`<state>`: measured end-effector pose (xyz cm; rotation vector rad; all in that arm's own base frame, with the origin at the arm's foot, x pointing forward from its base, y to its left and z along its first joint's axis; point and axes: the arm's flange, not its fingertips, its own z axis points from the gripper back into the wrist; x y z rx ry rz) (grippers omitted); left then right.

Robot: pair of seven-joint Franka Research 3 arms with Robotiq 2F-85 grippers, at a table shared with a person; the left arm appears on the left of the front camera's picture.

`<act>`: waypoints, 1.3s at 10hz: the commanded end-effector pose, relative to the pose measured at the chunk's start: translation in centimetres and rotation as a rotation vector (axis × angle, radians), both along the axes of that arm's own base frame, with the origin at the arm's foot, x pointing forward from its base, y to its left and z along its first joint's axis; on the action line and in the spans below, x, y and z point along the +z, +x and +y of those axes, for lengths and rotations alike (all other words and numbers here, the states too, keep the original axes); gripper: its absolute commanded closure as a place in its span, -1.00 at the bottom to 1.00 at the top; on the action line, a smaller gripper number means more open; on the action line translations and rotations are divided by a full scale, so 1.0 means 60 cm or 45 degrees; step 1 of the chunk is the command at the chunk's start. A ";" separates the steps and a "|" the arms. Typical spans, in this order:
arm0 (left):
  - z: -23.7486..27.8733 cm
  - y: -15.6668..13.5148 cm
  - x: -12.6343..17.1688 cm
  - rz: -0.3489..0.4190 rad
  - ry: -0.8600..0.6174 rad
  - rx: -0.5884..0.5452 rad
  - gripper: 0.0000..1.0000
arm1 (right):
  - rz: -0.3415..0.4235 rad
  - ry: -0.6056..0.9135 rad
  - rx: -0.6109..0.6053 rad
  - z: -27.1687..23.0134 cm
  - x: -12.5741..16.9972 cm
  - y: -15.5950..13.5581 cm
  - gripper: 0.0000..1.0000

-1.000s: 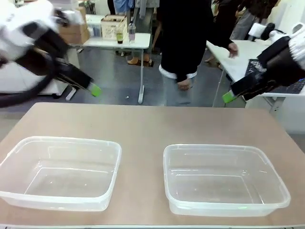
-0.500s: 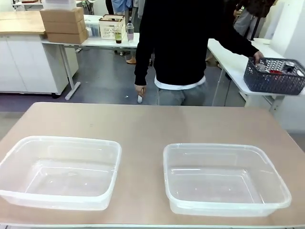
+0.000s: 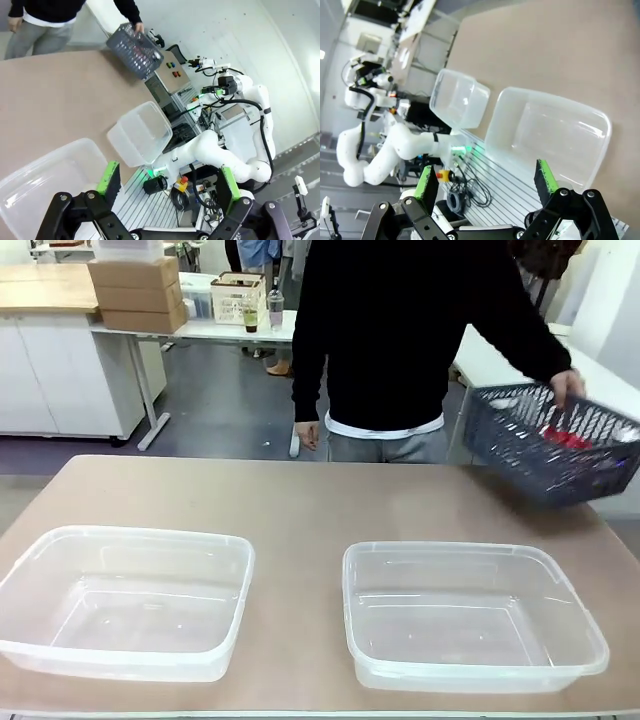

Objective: Sort the waste into each basket.
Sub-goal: Pick up the Organizing box on the left side of the table and lift it.

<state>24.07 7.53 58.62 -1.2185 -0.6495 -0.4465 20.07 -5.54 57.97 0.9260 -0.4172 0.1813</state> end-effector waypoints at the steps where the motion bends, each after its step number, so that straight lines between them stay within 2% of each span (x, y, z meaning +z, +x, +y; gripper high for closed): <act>1: 0.014 0.004 -0.005 -0.024 -0.009 0.006 -1.00 | -0.031 0.027 0.011 -0.016 -0.001 -0.002 -1.00; 5: 0.014 0.004 -0.005 -0.024 -0.009 0.006 -1.00 | -0.031 0.027 0.011 -0.016 -0.001 -0.002 -1.00; 6: 0.020 -0.001 -0.011 0.009 -0.002 0.020 -1.00 | -0.001 -0.002 -0.020 -0.014 -0.005 -0.006 -1.00; 7: 0.006 0.007 -0.010 0.067 0.274 -0.009 -1.00 | 0.040 -0.098 -0.103 0.047 0.009 0.029 -1.00; 8: 0.003 0.010 -0.003 0.129 0.560 -0.010 -1.00 | -0.021 -0.209 -0.131 0.147 0.027 0.069 -1.00; 9: 0.007 0.008 0.006 0.193 0.827 0.016 -1.00 | -0.050 -0.299 -0.128 0.269 0.029 0.105 -1.00; 10: 0.024 -0.004 0.012 0.241 1.096 0.056 -1.00 | -0.056 -0.391 -0.096 0.409 0.009 0.124 -1.00; 11: 0.038 -0.017 0.008 0.262 1.236 0.150 -1.00 | -0.081 -0.499 0.002 0.514 -0.028 0.116 -1.00; 12: 0.049 -0.027 -0.008 0.294 1.257 0.111 -1.00 | -0.101 -0.619 0.124 0.591 -0.071 0.096 -1.00; 13: 0.061 -0.030 -0.029 0.339 1.289 0.102 -1.00 | -0.140 -0.645 0.212 0.631 -0.093 0.073 -1.00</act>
